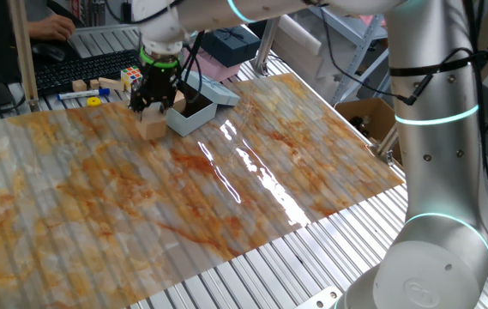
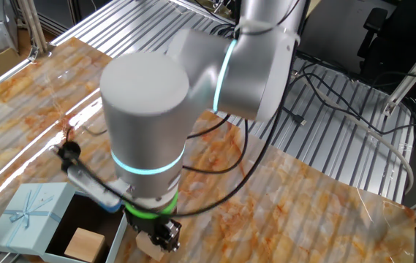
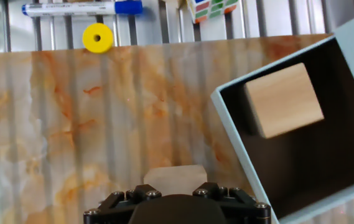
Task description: Take everything out of the gift box
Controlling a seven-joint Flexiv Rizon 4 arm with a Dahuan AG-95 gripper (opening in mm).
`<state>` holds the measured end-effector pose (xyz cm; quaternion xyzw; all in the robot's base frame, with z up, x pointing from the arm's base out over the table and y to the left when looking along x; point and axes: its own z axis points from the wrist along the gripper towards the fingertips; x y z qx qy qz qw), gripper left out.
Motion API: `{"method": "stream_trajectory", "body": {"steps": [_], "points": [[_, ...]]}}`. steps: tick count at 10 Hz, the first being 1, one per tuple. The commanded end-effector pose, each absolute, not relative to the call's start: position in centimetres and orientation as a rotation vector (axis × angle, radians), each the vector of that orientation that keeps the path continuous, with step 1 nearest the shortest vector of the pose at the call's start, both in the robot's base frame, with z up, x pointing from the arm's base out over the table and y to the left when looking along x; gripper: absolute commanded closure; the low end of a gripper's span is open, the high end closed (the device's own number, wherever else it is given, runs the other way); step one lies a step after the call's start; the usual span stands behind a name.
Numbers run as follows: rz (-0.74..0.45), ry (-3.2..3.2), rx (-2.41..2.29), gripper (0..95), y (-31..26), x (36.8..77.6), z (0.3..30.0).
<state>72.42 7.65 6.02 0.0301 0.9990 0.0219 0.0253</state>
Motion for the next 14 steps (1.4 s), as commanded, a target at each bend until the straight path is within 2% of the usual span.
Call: {"method": "stream_trajectory", "body": {"steps": [1,5,8,9,10,11,12,14], "points": [[0.058,3.075,0.092,95.0,7.5,72.4,5.4],[0.022,3.082,0.131,95.0,7.4,72.5,4.3],[0.004,3.094,0.186,38.0,7.5,72.5,4.3],[0.007,3.095,0.205,38.0,7.5,72.5,4.4],[0.003,3.093,0.22,19.0,7.6,72.4,4.4],[0.004,3.092,0.233,19.0,7.6,72.4,4.4],[-0.005,3.098,0.234,0.0,7.6,72.4,4.4],[-0.001,3.113,0.234,0.0,7.6,72.4,4.8]]}}
